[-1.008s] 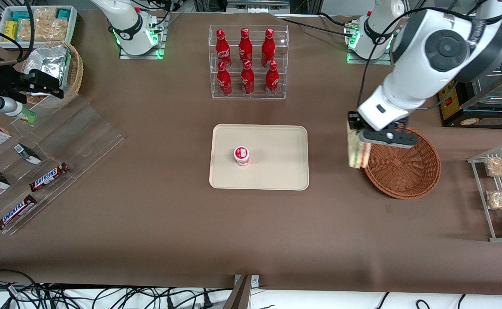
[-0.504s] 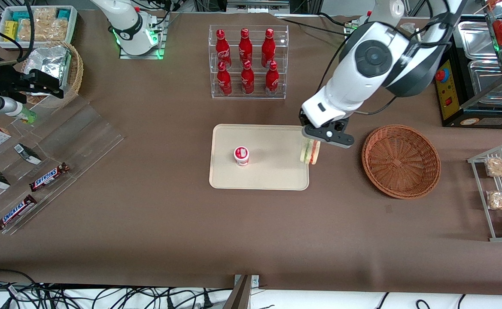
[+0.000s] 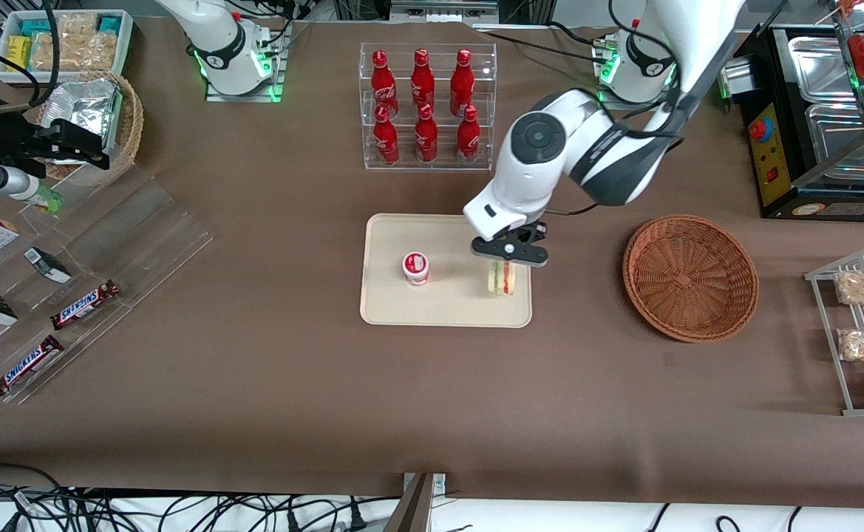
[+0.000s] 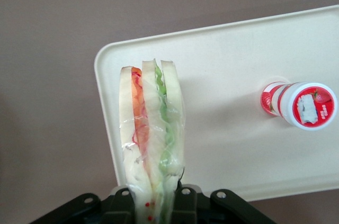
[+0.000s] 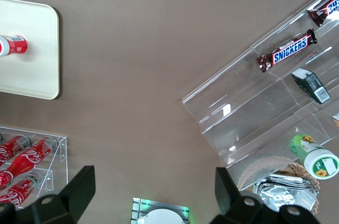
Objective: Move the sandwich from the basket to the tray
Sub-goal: 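Carry the held sandwich with the left gripper over the cream tray, then lower the sandwich onto the tray beside the strawberry cup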
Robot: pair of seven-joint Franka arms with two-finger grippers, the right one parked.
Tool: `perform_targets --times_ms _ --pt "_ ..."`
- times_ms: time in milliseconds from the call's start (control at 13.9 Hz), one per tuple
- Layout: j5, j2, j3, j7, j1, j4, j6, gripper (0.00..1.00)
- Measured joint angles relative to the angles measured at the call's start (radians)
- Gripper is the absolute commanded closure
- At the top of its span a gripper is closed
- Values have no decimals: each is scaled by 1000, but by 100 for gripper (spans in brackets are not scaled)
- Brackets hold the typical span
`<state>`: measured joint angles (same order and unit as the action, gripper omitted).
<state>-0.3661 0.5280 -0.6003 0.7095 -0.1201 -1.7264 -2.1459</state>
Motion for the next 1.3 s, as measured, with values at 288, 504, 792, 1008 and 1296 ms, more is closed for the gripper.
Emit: perform_targets --times_ms 288,504,792,1008,1296 --pt "-154 98 0 130 -41 -2 -37 100" --pt "-248 152 0 188 -45 -2 -51 100" --pt "-263 179 1 191 -45 -2 -56 74" --pt "-263 179 1 191 -45 -2 -56 33" --pt "-263 179 1 205 -45 0 -57 0"
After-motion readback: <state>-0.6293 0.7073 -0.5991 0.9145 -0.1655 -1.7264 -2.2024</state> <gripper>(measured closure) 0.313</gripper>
